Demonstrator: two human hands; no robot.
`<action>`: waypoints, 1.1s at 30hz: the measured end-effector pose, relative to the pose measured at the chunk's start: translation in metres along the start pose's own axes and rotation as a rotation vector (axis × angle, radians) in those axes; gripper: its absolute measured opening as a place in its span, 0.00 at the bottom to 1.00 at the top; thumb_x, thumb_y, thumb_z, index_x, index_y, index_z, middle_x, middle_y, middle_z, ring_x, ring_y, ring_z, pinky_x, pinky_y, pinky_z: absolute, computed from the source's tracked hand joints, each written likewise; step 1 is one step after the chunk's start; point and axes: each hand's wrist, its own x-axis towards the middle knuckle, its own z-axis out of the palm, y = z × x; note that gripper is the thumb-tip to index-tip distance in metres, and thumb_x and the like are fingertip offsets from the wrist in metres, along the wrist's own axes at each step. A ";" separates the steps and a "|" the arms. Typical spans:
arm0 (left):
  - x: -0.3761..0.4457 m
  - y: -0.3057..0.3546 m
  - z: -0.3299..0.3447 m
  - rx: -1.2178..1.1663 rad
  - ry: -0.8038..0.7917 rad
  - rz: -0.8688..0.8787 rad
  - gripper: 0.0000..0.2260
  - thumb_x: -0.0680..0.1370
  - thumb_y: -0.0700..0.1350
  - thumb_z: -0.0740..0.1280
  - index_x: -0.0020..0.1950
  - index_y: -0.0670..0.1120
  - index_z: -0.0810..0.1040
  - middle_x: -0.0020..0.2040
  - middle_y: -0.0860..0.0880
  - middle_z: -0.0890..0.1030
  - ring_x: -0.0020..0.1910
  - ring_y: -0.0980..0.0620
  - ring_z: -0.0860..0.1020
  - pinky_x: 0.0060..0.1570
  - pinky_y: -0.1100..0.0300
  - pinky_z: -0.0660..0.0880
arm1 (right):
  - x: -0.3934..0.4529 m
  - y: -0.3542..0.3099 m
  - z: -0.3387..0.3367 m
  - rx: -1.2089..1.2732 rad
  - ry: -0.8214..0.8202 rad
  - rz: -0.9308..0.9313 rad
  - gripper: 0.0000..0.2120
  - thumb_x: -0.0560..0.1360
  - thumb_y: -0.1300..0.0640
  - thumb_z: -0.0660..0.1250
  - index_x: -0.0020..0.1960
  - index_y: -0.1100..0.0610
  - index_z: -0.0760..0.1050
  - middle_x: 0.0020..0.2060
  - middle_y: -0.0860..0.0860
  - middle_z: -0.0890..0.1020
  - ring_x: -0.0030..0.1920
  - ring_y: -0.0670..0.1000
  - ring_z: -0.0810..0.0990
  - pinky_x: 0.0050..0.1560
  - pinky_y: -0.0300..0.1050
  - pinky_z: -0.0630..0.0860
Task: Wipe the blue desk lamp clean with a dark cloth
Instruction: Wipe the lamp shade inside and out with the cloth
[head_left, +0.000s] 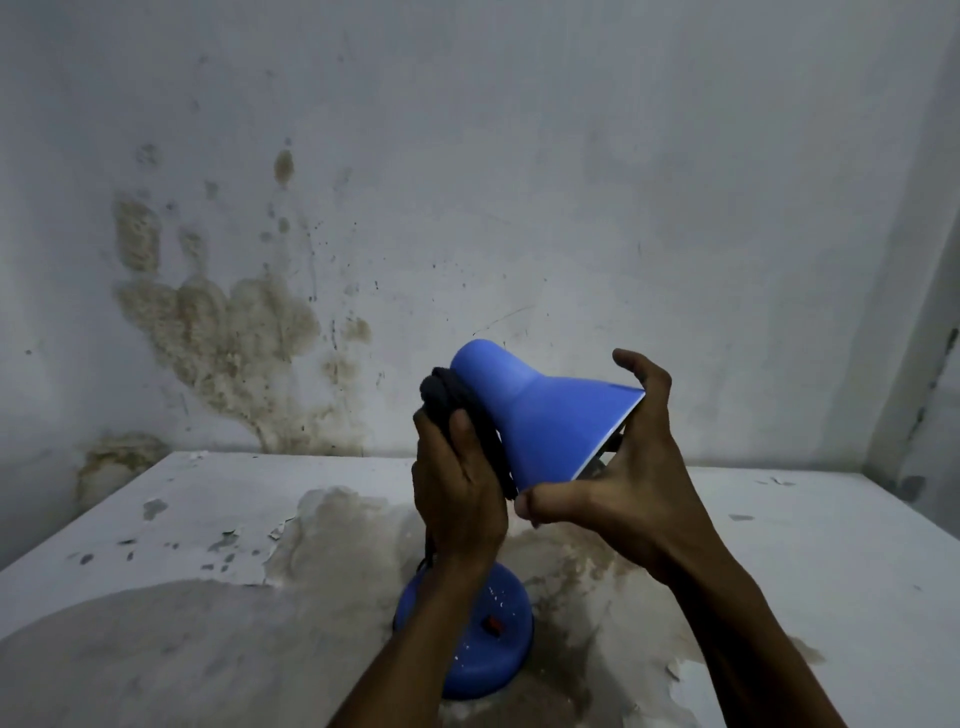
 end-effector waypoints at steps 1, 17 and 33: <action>0.010 0.004 0.002 0.024 0.007 -0.086 0.18 0.79 0.63 0.51 0.53 0.54 0.73 0.42 0.56 0.80 0.44 0.49 0.79 0.47 0.48 0.75 | -0.001 0.001 -0.001 0.004 0.002 0.006 0.62 0.45 0.50 0.79 0.70 0.33 0.49 0.63 0.52 0.71 0.57 0.51 0.77 0.48 0.49 0.81; -0.032 0.041 -0.025 -0.209 0.234 0.116 0.04 0.82 0.43 0.63 0.54 0.51 0.74 0.43 0.49 0.83 0.40 0.61 0.81 0.39 0.70 0.74 | -0.005 -0.007 -0.003 -0.004 -0.023 0.011 0.64 0.42 0.36 0.79 0.72 0.37 0.49 0.65 0.48 0.69 0.61 0.46 0.74 0.51 0.38 0.74; -0.036 0.049 -0.031 -0.311 -0.036 0.073 0.09 0.81 0.48 0.59 0.57 0.49 0.75 0.46 0.51 0.82 0.45 0.52 0.80 0.43 0.58 0.76 | 0.004 -0.001 0.000 0.003 -0.022 -0.019 0.57 0.45 0.38 0.79 0.66 0.36 0.52 0.63 0.49 0.70 0.60 0.50 0.75 0.51 0.44 0.76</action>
